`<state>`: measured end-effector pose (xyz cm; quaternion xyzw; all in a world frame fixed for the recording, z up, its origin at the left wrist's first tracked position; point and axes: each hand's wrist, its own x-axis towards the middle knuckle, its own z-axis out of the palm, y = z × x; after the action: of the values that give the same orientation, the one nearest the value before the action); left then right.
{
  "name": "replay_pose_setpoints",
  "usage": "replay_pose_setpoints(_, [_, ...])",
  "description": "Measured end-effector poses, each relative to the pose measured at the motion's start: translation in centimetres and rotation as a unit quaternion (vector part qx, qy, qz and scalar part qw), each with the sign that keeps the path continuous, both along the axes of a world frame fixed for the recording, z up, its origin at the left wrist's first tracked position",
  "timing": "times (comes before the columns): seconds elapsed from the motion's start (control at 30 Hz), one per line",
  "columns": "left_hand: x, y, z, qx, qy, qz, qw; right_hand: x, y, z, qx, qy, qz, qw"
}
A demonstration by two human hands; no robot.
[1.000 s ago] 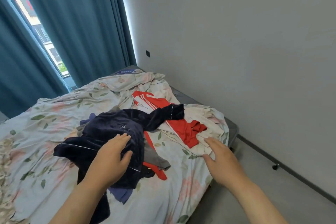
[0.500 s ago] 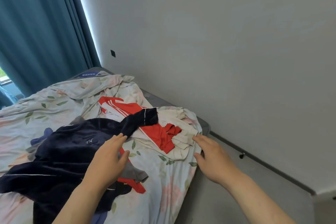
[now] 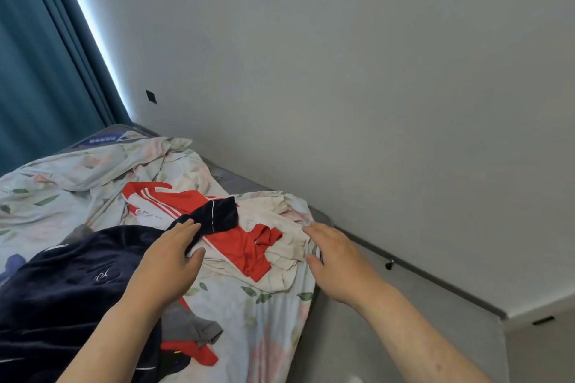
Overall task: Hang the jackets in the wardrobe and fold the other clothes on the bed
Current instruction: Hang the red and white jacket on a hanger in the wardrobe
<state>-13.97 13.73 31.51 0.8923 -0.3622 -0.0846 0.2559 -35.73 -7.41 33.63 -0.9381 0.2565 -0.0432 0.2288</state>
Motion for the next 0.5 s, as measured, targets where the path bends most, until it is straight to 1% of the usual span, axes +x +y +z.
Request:
replay_pose_setpoints(0.17, [-0.3, -4.4, -0.2, 0.006, -0.012, 0.007, 1.0, 0.9, -4.8, -0.7, 0.008, -0.018, 0.024, 1.0])
replay_pose_setpoints(0.37, [-1.1, -10.5, -1.2, 0.011, -0.004, 0.048, 0.999, 0.9, -12.8, -1.8, 0.025, -0.024, 0.051, 0.998])
replay_pose_setpoints(0.5, [-2.3, -15.5, -1.8, 0.011, 0.006, 0.085, 0.996, 0.6, -19.3, -2.4, 0.029, -0.008, 0.066, 0.997])
